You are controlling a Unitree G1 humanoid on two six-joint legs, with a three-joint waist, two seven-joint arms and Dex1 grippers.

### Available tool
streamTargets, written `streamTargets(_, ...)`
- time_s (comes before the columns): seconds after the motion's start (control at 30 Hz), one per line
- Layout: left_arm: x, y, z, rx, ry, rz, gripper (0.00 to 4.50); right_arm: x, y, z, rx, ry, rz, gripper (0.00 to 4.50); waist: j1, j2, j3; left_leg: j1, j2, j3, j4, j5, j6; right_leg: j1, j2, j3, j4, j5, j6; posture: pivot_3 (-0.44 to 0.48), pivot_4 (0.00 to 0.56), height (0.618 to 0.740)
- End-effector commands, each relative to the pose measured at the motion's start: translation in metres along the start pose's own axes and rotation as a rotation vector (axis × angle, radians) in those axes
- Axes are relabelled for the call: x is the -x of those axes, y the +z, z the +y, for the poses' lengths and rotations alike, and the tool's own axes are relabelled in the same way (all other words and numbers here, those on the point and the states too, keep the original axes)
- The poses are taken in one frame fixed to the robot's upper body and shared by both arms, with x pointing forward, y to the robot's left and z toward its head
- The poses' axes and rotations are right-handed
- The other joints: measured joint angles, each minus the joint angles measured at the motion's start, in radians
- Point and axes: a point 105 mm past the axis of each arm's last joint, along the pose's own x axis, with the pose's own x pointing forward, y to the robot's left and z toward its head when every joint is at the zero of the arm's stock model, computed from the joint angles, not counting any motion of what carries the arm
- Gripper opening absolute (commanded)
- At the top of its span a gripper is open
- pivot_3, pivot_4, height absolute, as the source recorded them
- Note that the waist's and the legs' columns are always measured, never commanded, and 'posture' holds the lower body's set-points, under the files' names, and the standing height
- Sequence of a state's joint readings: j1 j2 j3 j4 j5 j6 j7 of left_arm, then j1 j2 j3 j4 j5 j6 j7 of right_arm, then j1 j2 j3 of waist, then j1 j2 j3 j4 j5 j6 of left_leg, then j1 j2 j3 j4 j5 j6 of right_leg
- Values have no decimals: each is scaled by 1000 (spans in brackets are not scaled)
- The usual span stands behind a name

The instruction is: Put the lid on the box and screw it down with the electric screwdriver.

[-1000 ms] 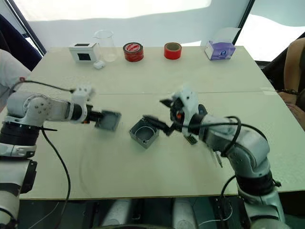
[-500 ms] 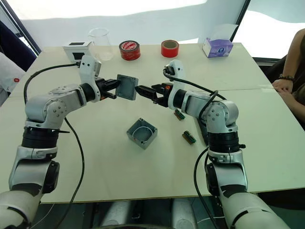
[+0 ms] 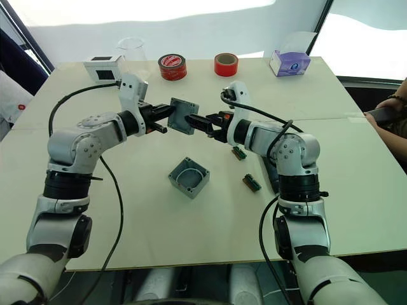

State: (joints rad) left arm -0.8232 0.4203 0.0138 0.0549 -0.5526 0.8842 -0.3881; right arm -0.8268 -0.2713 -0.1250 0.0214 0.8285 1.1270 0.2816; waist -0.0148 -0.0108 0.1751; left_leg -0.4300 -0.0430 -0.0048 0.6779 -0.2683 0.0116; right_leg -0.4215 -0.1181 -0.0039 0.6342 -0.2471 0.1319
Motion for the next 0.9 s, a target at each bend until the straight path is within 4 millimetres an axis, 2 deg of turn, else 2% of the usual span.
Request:
streamTargets(0.03, 5, 25, -8, -50, -14, -80, 0, 2, 14, 12, 36, 32, -46, 3824, 0, 0, 0, 0, 0, 0, 0, 0, 0, 0, 0, 0, 0, 0, 0, 0, 150, 740)
streamTargets(0.27, 7, 29, -12, -40, -35, -92, 0, 1, 15, 12, 37, 30, -53, 1410, 0, 0, 0, 0, 0, 0, 0, 0, 0, 0, 0, 0, 0, 0, 0, 0, 150, 740)
streamTargets(0.37, 7, 30, -15, -35, -45, -97, 0, 1, 15, 12, 36, 30, -56, 205, 1, 0, 0, 0, 0, 0, 0, 0, 0, 0, 0, 0, 0, 0, 0, 0, 150, 740)
streamTargets(0.57, 10, 27, -17, -39, -61, -97, 0, 2, 18, 14, 29, 39, -68, 125, 0, 0, 0, 0, 0, 0, 0, 0, 0, 0, 0, 0, 0, 0, 0, 0, 150, 740)
streamTargets(0.67, 12, 25, -20, -76, -90, -83, 926, 3, 19, 16, 32, 46, -73, 125, 1, 0, 0, 0, 0, 0, 0, 0, 0, 0, 0, 0, 0, 0, 0, 0, 150, 740)
streamTargets(0.9, 24, 36, -9, -82, -103, -103, 3702, 4, 21, 18, 54, 46, -82, 125, -1, 0, 0, 0, 0, 0, 0, 0, 0, -1, 0, 0, 0, 0, 0, 0, 150, 740)
